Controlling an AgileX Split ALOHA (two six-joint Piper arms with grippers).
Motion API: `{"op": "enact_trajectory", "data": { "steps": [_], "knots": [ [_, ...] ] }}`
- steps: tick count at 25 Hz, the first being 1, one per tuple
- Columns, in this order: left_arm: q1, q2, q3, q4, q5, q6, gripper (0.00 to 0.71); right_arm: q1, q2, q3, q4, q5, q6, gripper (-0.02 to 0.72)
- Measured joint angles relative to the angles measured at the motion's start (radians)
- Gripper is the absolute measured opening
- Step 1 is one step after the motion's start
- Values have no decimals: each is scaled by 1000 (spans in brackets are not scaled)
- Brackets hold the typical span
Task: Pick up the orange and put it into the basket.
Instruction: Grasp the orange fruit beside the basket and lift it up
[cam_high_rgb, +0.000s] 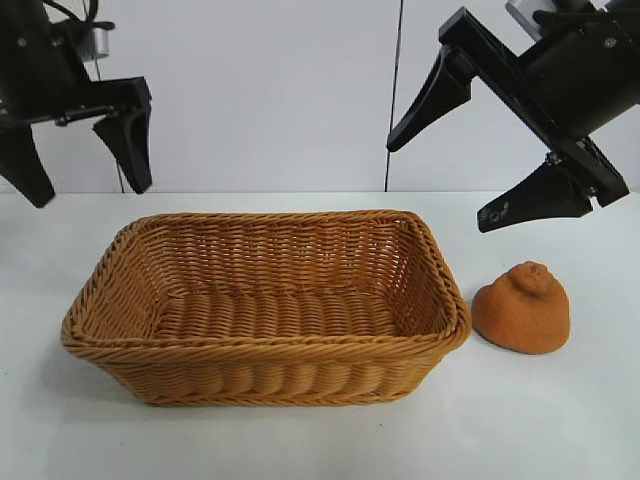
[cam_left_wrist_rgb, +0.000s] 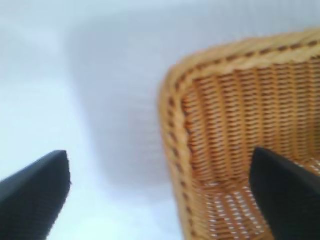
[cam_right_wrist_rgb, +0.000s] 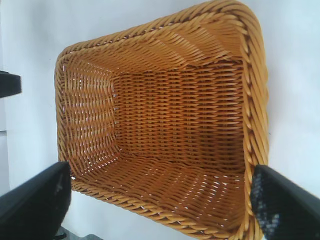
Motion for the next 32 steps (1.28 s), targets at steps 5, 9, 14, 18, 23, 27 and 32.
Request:
{"op": "enact_trajectory", "data": {
  "steps": [5,9,14,18,23,27,32],
  "knots": [
    [84,-3,-10,124,54,-39,693,0,0,0,-1,1,0,668],
    [120,-4,-10,138,65,-39,693,0,0,0,-1,1,0,668],
    [123,-11,-7,125,65,-39,693,0,0,0,-1,1,0,668],
    [123,-74,51,110,64,-39,693,0,0,0,-4,1,0,668],
    [123,-249,229,107,64,-24,693,0,0,0,-4,1,0,668],
    [123,-449,412,107,65,3,693,0,0,0,-4,1,0,668],
    [123,-728,622,108,69,8,693,0,0,0,-5,2,0,668]
  ]
}}
